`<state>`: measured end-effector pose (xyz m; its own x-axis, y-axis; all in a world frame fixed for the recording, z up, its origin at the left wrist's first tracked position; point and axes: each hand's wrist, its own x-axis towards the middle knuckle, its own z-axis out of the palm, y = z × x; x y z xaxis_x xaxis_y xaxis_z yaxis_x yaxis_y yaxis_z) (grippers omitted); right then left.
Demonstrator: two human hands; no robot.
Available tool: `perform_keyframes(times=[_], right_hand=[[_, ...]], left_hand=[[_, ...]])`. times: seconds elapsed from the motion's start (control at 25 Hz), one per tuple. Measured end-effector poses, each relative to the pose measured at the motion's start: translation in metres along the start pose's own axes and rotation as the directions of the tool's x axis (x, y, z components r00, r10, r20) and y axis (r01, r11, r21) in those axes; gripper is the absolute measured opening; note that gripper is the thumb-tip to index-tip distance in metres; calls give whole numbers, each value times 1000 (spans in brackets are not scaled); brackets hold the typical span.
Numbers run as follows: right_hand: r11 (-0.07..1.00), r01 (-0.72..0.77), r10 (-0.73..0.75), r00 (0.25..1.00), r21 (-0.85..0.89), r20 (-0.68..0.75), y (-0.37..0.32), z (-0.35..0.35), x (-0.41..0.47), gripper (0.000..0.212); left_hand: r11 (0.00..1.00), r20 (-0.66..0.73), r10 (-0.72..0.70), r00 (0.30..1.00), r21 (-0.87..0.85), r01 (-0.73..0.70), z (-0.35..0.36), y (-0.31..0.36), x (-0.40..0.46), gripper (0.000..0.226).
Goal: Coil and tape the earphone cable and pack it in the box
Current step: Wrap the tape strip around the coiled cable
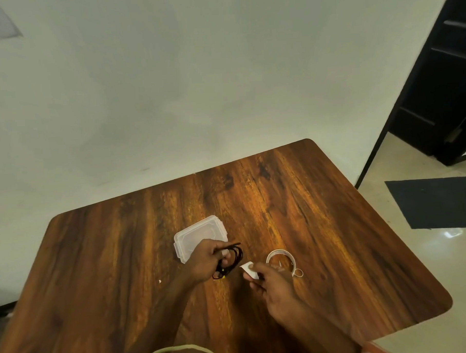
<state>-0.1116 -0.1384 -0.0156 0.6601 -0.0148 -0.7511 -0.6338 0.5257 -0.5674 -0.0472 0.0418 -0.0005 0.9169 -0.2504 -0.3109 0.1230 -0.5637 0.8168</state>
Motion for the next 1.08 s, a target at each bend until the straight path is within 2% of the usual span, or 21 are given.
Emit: perform_keyframes(times=[0.16, 0.24, 0.32, 0.36, 0.48, 0.6, 0.68, 0.76, 0.84, 0.96, 1.04, 1.08], right_hand=[[1000, 27, -27, 1000, 4, -3, -5, 25, -8, 23], [999, 20, -22, 998, 46, 59, -13, 33, -11, 27], [998, -9, 1, 992, 65, 123, -18, 38, -14, 29], [997, -30, 20, 990, 72, 137, -18, 39, -16, 30], [990, -106, 91, 985, 96, 149, -20, 43, -20, 27], [973, -179, 145, 966, 145, 214, -28, 45, -32, 18], [962, -218, 168, 948, 163, 271, -32, 47, -37, 18], [974, -201, 160, 939, 107, 305, -34, 49, -42, 30], [997, -77, 73, 944, 0, 321, -32, 52, -47, 38], [970, 244, -226, 926, -22, 303, -32, 56, -52, 27], [852, 516, -477, 835, -89, 274, -33, 57, -51, 22], [729, 655, -599, 751, -199, 278, -36, 56, -49, 22]], left_hand=[[978, -192, 155, 969, 170, -123, 11, 27, -20, 29], [960, -184, 209, 961, 228, -165, 17, 35, -29, 23], [965, -196, 208, 958, 201, -168, 22, 38, -39, 12], [965, -220, 210, 953, 201, -166, 22, 38, -42, 14], [902, -298, 375, 878, 333, -273, 19, 40, -53, 20], [874, -352, 462, 814, 339, -349, 9, 46, -64, 25], [849, -314, 494, 811, 376, -371, 2, 43, -69, 31], [854, -313, 479, 821, 383, -352, -3, 41, -70, 34], [868, -370, 473, 799, 352, -351, -7, 46, -70, 29], [884, -449, 463, 764, 296, -362, -13, 57, -69, 19], [916, -515, 401, 758, 216, -338, -14, 62, -69, 15], [935, -544, 350, 762, 150, -322, -14, 64, -69, 14]])
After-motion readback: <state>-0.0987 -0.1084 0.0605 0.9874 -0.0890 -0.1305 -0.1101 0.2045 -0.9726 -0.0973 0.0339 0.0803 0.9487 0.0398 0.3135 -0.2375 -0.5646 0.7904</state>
